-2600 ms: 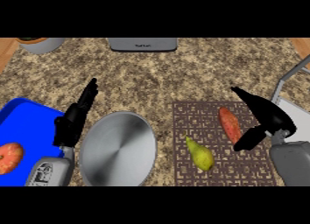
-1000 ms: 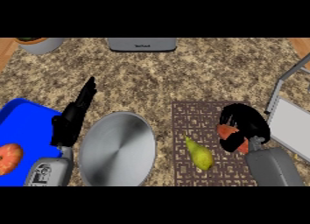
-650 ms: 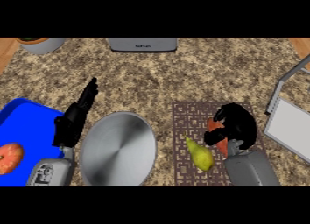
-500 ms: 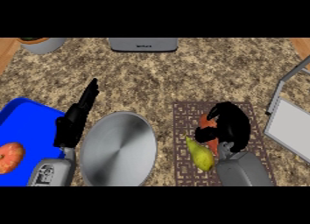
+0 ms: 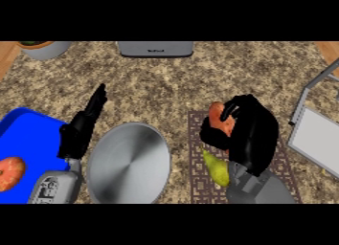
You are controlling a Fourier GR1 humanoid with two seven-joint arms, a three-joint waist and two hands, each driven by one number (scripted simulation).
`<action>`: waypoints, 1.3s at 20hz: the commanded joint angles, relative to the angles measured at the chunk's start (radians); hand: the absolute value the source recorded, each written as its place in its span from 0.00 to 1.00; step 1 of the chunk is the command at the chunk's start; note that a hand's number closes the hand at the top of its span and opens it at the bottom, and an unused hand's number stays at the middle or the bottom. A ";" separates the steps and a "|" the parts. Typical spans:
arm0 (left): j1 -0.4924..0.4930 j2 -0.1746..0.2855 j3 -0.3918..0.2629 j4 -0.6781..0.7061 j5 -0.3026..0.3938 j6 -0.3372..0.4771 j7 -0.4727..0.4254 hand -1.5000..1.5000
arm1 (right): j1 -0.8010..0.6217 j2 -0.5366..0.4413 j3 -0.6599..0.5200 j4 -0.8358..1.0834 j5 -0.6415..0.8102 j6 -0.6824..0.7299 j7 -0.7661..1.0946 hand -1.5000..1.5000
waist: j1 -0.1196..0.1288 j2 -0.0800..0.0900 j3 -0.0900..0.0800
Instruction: Pick the sweet potato from the placemat and place it in the tiered shelf
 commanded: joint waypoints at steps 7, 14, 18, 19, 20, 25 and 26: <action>0.018 -0.001 -0.006 0.011 -0.015 0.005 -0.034 0.50 | -0.145 0.007 -0.014 -0.186 0.305 0.238 0.337 1.00 | -0.009 -0.004 -0.002; 0.010 0.009 0.020 -0.029 0.017 -0.006 0.020 0.50 | -0.240 0.001 -0.212 -0.271 0.426 0.404 0.203 1.00 | -0.015 -0.003 0.000; 0.012 0.005 0.008 0.000 0.014 -0.018 -0.012 0.50 | -0.316 0.007 -0.286 -0.272 0.461 0.480 0.170 1.00 | -0.009 0.001 0.000; -0.009 0.017 0.021 -0.018 0.013 -0.011 0.027 0.50 | -0.419 0.008 -0.329 -0.258 0.456 0.551 0.172 1.00 | -0.005 -0.001 -0.001; -0.021 0.008 0.026 0.054 0.012 -0.011 -0.047 0.50 | -0.391 0.008 -0.366 -0.242 0.436 0.520 0.116 1.00 | -0.010 0.005 0.000; 0.001 -0.002 0.003 -0.041 0.009 -0.007 0.028 0.50 | -0.400 -0.016 -0.432 -0.328 0.499 0.607 0.045 1.00 | -0.006 0.000 0.001; -0.057 -0.017 0.008 0.097 -0.040 0.039 -0.042 0.50 | -0.399 -0.002 -0.421 -0.306 0.518 0.577 0.037 1.00 | -0.013 0.006 0.000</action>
